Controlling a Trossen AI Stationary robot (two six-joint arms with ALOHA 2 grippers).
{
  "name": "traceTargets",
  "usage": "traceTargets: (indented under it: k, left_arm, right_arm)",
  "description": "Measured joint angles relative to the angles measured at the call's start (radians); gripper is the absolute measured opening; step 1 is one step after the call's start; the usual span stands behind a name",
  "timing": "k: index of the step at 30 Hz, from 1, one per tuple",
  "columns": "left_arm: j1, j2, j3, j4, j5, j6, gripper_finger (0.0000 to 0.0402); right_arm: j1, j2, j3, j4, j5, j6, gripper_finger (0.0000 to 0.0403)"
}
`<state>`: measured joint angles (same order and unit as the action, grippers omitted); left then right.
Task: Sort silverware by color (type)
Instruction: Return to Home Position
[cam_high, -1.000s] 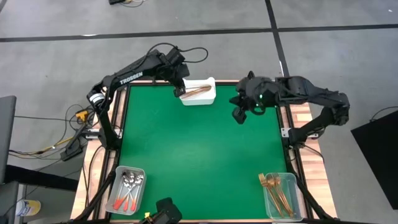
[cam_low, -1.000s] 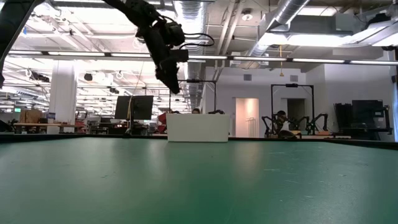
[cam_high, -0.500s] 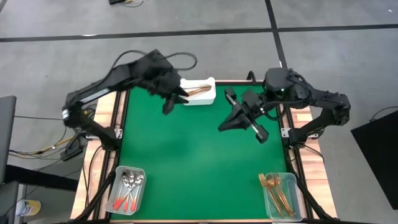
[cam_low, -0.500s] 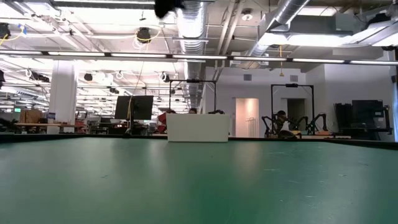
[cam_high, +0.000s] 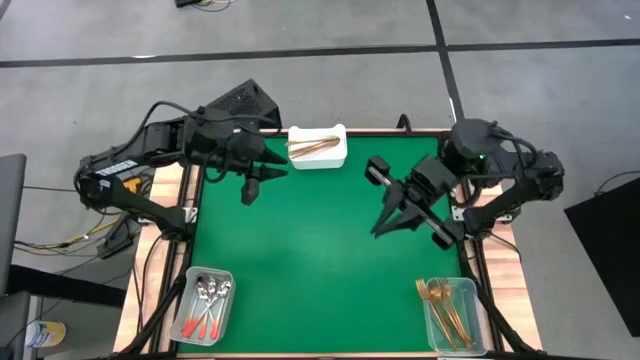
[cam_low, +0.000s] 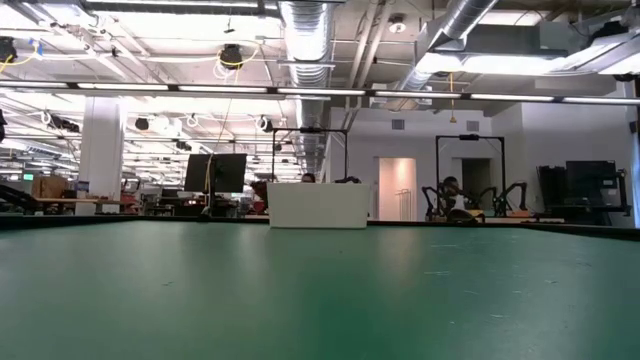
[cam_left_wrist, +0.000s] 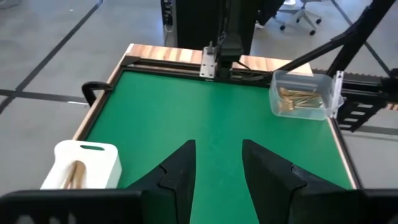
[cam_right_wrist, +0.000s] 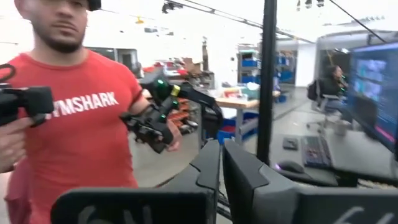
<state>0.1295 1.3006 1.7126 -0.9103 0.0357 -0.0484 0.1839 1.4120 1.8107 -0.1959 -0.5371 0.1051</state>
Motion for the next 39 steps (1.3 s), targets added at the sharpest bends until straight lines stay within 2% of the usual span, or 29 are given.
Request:
traceTargets:
  k: [6,12,18,22,26,31,35,39]
  left_arm:
    - [-0.055,-0.001,0.000,0.000,0.006,-0.024,0.0116]
    - [-0.091,-0.001,0.000,0.001,-0.001,-0.028,0.0116]
    - [-0.105,-0.001,0.000,0.003,-0.018,-0.043,0.0116]
    - [-0.123,-0.009,-0.001,0.073,-0.028,-0.043,0.0116]
    - [-0.156,-0.051,-0.002,0.166,-0.059,-0.031,0.0112]
    - [-0.204,-0.085,-0.011,0.165,-0.150,-0.027,0.0103]
    - [-0.258,-0.146,-0.141,0.288,-0.207,-0.044,0.0098]
    - [-0.290,-0.248,-0.396,0.569,-0.219,-0.090,0.0097]
  right_arm:
    - [0.062,0.000,0.000,0.035,0.019,0.007,0.0047]
    - [0.088,0.000,0.000,0.051,0.104,0.029,0.0054]
    - [0.089,0.000,0.000,0.051,0.124,0.047,0.0083]
    - [0.089,0.000,0.000,0.042,0.135,0.049,0.0108]
    - [0.089,0.000,0.000,0.009,0.216,0.022,0.0125]
    - [0.084,0.000,0.000,-0.127,0.338,-0.016,0.0129]
    - [0.067,0.000,-0.005,-0.240,0.382,-0.005,0.0128]
    - [0.051,-0.006,-0.088,-0.165,0.383,0.008,0.0129]
